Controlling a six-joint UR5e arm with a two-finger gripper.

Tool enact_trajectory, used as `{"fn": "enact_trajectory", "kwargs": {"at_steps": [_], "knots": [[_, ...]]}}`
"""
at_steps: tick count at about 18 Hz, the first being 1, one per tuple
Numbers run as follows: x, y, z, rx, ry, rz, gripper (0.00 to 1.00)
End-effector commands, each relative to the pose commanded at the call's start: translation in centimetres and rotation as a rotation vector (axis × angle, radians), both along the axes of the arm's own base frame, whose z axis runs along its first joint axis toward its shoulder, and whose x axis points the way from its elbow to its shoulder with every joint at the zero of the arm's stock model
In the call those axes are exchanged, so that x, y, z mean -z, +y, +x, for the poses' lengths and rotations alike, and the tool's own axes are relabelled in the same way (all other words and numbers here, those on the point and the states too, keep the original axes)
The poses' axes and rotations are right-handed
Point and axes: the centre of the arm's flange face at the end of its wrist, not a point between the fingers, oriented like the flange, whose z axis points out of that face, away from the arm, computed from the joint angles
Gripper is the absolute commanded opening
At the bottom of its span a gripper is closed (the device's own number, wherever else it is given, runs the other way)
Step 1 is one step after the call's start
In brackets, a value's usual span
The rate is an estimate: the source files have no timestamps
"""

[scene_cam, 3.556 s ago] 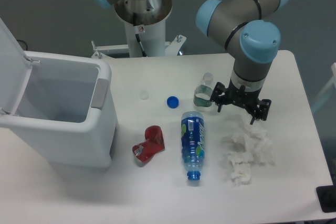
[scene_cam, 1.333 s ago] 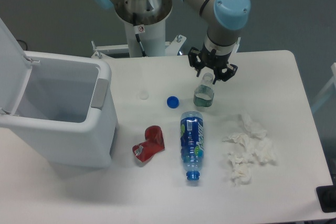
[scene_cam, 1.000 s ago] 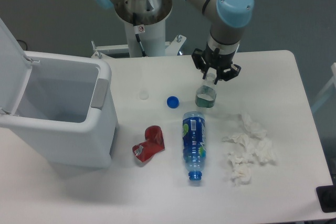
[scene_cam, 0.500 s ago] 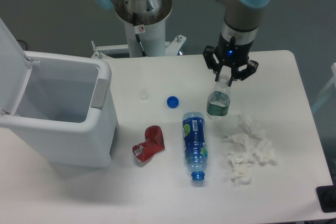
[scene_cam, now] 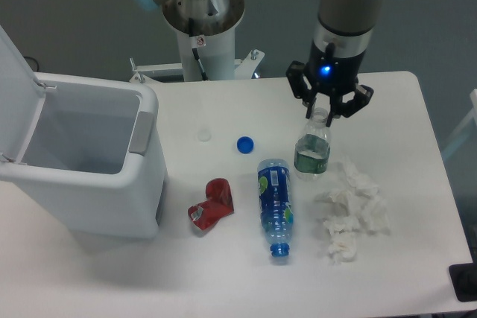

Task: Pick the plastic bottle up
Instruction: 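Lift the gripped small bottle up off the table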

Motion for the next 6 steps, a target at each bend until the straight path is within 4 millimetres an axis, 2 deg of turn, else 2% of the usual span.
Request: {"fn": "enact_trajectory", "kwargs": {"at_steps": [3,5,6], "knots": [[-1.7,0.1,1.5,0.066,-0.013,-0.049,0.0],[-3.0,-0.3,3.2,0.082,-0.014,-0.059,0.0],[-3.1,0.3,3.9,0.095,-0.015,-0.051,0.0]]}}
